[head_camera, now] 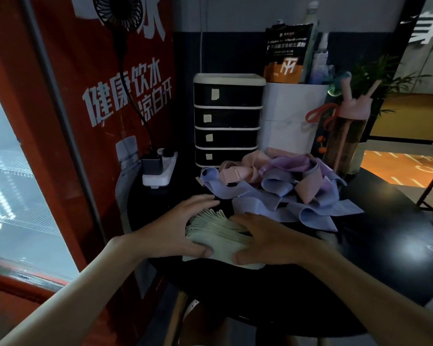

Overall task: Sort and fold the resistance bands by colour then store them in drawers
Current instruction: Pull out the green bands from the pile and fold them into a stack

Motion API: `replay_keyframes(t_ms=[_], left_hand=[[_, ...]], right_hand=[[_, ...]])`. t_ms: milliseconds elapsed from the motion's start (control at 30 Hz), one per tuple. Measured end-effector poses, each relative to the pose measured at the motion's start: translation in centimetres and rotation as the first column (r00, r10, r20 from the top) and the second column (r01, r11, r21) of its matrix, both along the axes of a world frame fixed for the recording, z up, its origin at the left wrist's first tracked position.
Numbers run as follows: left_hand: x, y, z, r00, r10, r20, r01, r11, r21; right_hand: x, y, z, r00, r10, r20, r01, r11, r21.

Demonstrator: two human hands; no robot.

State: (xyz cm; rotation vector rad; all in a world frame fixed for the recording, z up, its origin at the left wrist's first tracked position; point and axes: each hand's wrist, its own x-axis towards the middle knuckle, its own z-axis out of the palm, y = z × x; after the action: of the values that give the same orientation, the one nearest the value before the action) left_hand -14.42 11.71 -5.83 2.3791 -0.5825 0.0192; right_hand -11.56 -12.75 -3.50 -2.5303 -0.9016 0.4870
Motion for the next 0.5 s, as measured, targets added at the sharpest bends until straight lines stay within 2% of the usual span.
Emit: replay_keyframes(t_ms=[100,167,367,500], left_hand=[[0.4,-0.2,0.3,0.999,-0.015,0.030,0.010,0.989,0.150],[0.6,0.0,0.5,1.000,0.000,0.028,-0.005,0.984,0.179],[0.5,-0.4,1.6,0.999,-0.042,-0.007,0.043,0.980,0.192],[0.4,-0.2,1.9,0.998,-0.040,-0.047,0.045,0.993,0.106]], right_hand=[[-0.2,-0.1,0.1,0.999,0.014,0.029,-0.015,0.999,0.032],[-0.5,-0.1,0.3,0.999,0.008,0.035,-0.010,0.998,0.069],[-1.0,-0.2,0.6,0.999,0.001,0.043,-0.008,0.986,0.166],[-1.0,-0.4,0.3,0.999,-0.002,0.035,-0.005,0.981,0.195]])
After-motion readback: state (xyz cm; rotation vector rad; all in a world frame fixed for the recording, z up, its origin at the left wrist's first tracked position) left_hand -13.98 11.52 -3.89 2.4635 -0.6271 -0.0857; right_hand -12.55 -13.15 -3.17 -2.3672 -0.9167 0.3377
